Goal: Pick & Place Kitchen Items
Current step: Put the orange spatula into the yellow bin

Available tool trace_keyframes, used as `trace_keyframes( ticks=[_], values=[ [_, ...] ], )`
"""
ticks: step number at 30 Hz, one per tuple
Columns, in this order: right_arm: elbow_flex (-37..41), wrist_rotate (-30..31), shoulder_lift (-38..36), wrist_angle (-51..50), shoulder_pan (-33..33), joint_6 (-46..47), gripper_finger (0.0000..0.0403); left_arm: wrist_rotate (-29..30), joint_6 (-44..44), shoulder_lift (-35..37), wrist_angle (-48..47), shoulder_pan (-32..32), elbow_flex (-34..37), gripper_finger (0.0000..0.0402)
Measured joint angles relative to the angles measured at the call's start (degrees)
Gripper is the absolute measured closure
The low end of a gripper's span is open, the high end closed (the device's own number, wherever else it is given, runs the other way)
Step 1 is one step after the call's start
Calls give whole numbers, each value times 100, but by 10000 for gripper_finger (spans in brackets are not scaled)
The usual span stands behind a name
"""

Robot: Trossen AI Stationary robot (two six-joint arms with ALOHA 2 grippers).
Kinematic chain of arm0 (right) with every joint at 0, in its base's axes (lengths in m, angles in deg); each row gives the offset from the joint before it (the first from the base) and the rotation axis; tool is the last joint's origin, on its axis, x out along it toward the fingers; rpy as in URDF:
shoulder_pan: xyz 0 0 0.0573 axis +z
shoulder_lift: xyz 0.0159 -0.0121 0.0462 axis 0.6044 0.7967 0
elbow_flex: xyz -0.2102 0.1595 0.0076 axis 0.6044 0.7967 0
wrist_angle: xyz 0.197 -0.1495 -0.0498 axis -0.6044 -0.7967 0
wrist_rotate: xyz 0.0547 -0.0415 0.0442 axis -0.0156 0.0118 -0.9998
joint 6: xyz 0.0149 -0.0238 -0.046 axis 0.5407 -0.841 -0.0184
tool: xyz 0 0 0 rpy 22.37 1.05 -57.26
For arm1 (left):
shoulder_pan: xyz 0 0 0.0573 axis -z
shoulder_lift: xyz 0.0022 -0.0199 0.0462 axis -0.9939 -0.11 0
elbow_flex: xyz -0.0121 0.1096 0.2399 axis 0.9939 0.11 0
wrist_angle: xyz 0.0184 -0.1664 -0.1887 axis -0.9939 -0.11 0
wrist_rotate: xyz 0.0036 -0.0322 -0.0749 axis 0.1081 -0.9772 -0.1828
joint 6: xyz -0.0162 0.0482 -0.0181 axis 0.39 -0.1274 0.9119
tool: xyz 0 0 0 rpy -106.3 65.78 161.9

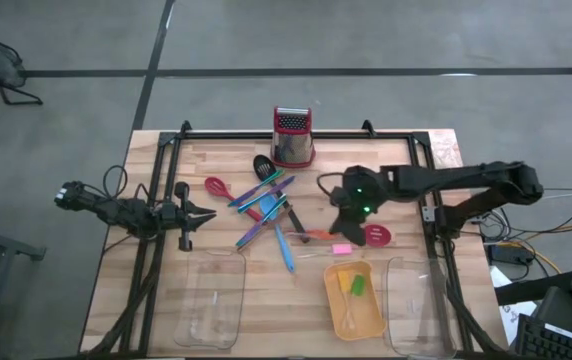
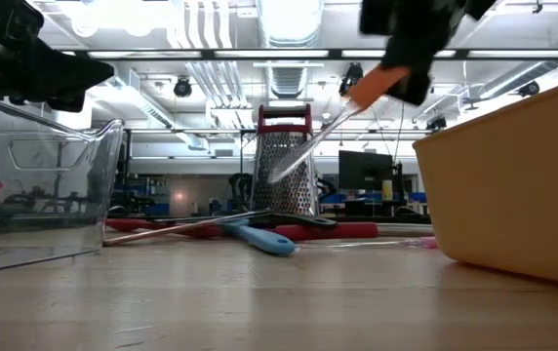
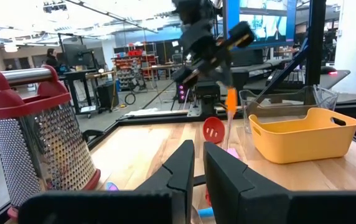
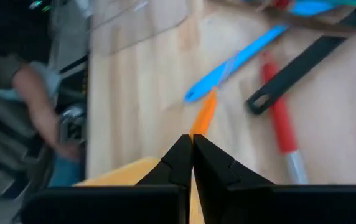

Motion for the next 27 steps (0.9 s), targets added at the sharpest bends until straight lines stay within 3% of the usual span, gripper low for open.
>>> trace_keyframes(
  ticks=[9, 17, 27],
  values=[
    [2, -1538, -787, -532, 419, 847, 395, 1, 1, -13, 0, -2, 2, 360],
    [4, -1635, -958, -1616, 786, 1299, 395, 1, 2, -11, 0, -2, 0, 360],
    [35, -1849, -249, -1832, 1028, 1629, 395, 2, 2, -11, 0, -2, 1, 360]
  ],
)
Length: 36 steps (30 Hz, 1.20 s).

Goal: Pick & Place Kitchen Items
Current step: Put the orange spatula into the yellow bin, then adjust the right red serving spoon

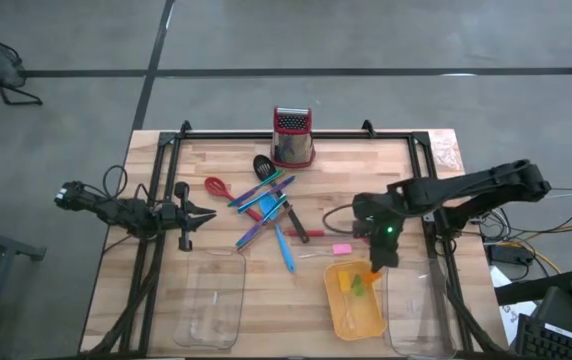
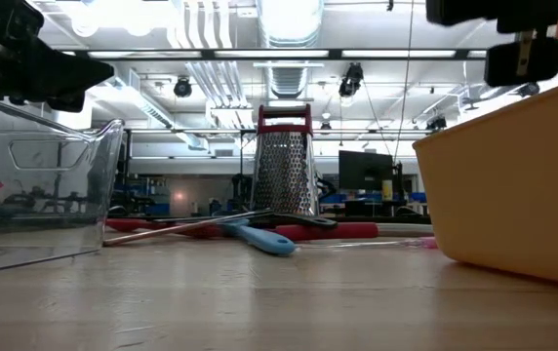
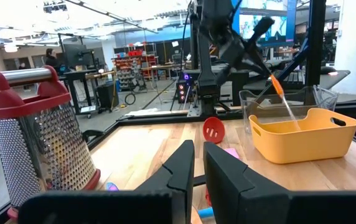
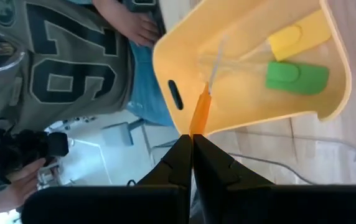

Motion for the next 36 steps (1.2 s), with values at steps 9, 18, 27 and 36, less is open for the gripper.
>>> trace_keyframes(
  ticks=[9, 18, 27, 36],
  values=[
    [0, -110, 849, 14, 2, -17, 394, 0, -2, 0, 0, 1, 0, 360],
    [0, -118, 1282, 250, -32, -135, 394, 0, 0, 0, 0, 0, -1, 360],
    [-22, 427, 1307, 494, -87, -466, 362, 0, 0, 0, 0, 2, -1, 360],
    [-22, 662, 1131, 507, -107, -378, 297, 0, 0, 0, 0, 0, 1, 360]
  ],
)
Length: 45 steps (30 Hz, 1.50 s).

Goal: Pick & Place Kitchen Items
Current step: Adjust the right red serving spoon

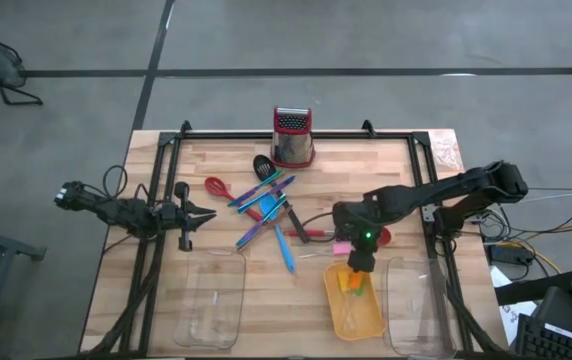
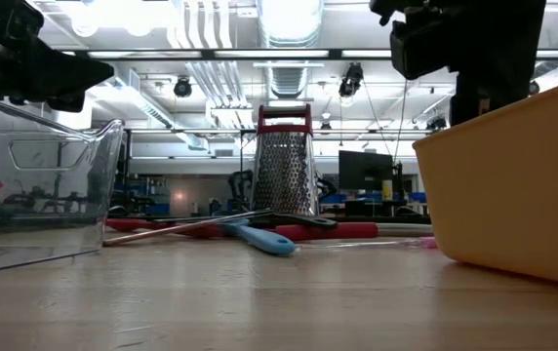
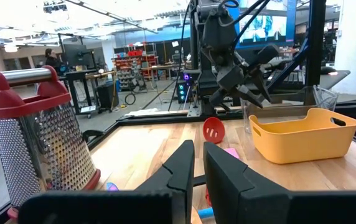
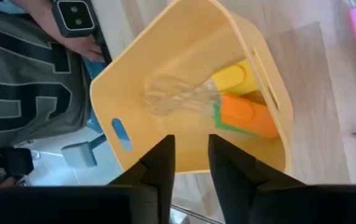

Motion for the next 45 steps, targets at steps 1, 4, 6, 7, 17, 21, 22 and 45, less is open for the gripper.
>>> trace_keyframes(
  ticks=[1, 4, 6, 7, 17, 21, 22, 45],
  values=[
    [0, -1, -24, -3, -10, -1, 290, -2, 0, 0, 0, 0, 0, 360],
    [0, 0, -123, -19, -76, -2, 270, -2, 0, 0, 0, 1, -1, 360],
    [-4, 92, -194, -30, -136, -2, 260, -1, -1, 0, 0, 0, -1, 360],
    [-4, 181, -251, -55, -179, -5, 256, -2, -1, 0, 0, 1, -1, 360],
    [-4, 2455, -646, -1561, -528, 8, 250, -1, -2, -2, 0, 1, -1, 360],
    [28, 3111, -649, -2170, -568, 124, 264, -2, 0, -2, 0, 0, 0, 360],
    [57, 3114, -634, -2187, -596, 158, 268, 0, 0, -2, 0, 2, -2, 360],
    [1265, 3133, -614, -1374, -1201, 219, 211, 0, 0, -2, 0, 1, -1, 360]
  ],
)
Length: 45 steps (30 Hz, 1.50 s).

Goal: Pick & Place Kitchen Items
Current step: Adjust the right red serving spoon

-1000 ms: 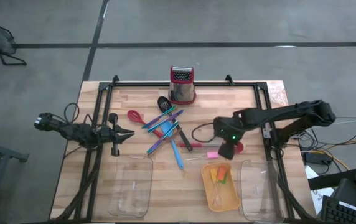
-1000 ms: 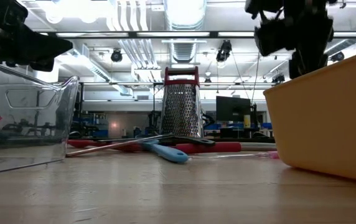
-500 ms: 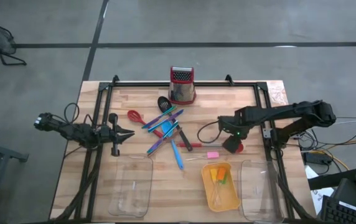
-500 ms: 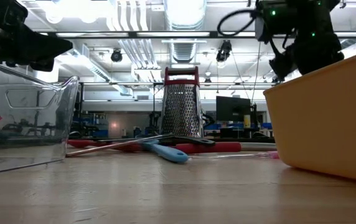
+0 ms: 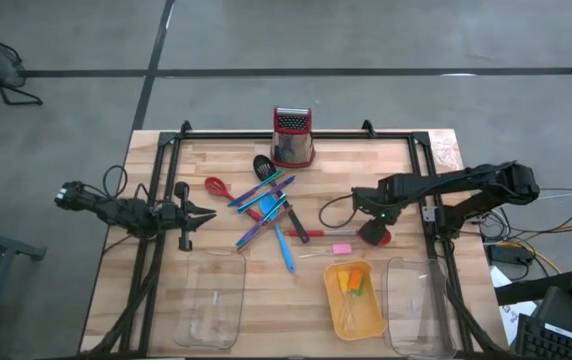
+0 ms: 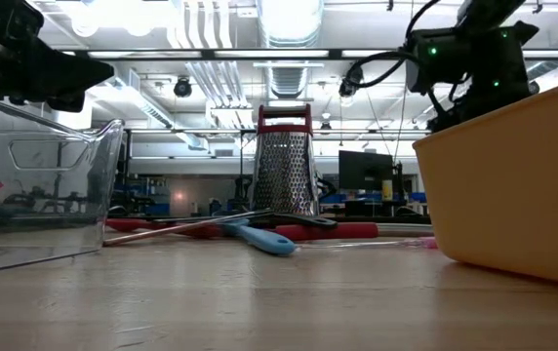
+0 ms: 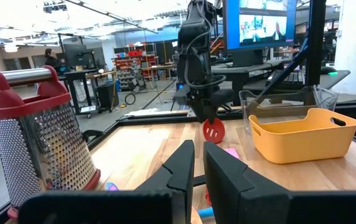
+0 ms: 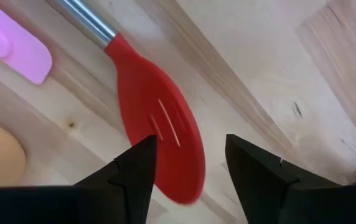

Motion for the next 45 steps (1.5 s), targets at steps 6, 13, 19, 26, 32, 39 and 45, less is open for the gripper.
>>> trace_keyframes(
  ticks=[6, 13, 19, 26, 32, 39, 45],
  values=[
    [56, 0, 2, 311, 2, -234, 224, -2, 0, 0, 0, 1, -1, 360],
    [56, -44, 2, 708, 2, -512, 294, -1, 0, 0, 0, -1, -1, 360],
    [56, -68, 2, 702, 4, -650, 369, -1, 0, 0, 0, -1, 1, 360],
    [56, -415, 2, 710, -74, -936, 380, -1, 0, 0, 0, 0, 0, 360],
    [28, -487, 2, 917, -199, -971, 319, 0, 0, 0, 0, -1, 1, 360],
    [-294, -478, 123, 2203, -182, -1206, 255, -1, 0, 0, 0, 1, -2, 360],
    [-831, -455, 997, 2351, -166, -1634, 234, -2, 0, 0, 0, 0, -2, 360]
  ],
)
